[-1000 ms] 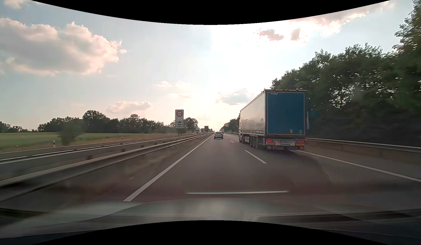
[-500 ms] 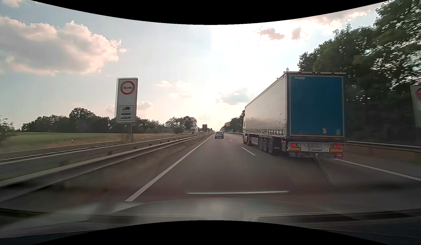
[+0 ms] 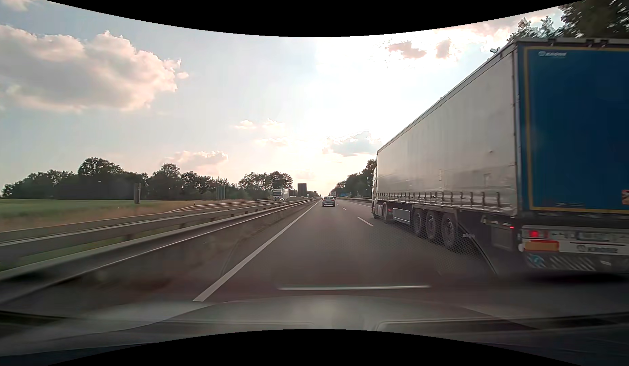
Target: Follow the waypoints while adhering to traffic rules and regulations
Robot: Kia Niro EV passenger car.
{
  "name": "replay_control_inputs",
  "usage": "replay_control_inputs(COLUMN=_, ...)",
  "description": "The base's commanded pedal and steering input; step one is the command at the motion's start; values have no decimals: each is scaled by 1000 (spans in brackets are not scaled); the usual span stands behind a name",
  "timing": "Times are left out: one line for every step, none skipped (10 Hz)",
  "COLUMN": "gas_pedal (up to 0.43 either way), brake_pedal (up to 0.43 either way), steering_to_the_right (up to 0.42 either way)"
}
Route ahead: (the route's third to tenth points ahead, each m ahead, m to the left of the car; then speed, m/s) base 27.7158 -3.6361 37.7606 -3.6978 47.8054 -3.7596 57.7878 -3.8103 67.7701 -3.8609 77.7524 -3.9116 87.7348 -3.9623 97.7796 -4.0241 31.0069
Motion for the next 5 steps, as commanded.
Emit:
replay_control_inputs(gas_pedal=520, brake_pedal=0, steering_to_the_right=-2)
replay_control_inputs(gas_pedal=520, brake_pedal=0, steering_to_the_right=-2)
replay_control_inputs(gas_pedal=520, brake_pedal=0, steering_to_the_right=-2)
replay_control_inputs(gas_pedal=520, brake_pedal=0, steering_to_the_right=-2)
replay_control_inputs(gas_pedal=520, brake_pedal=0, steering_to_the_right=-2)
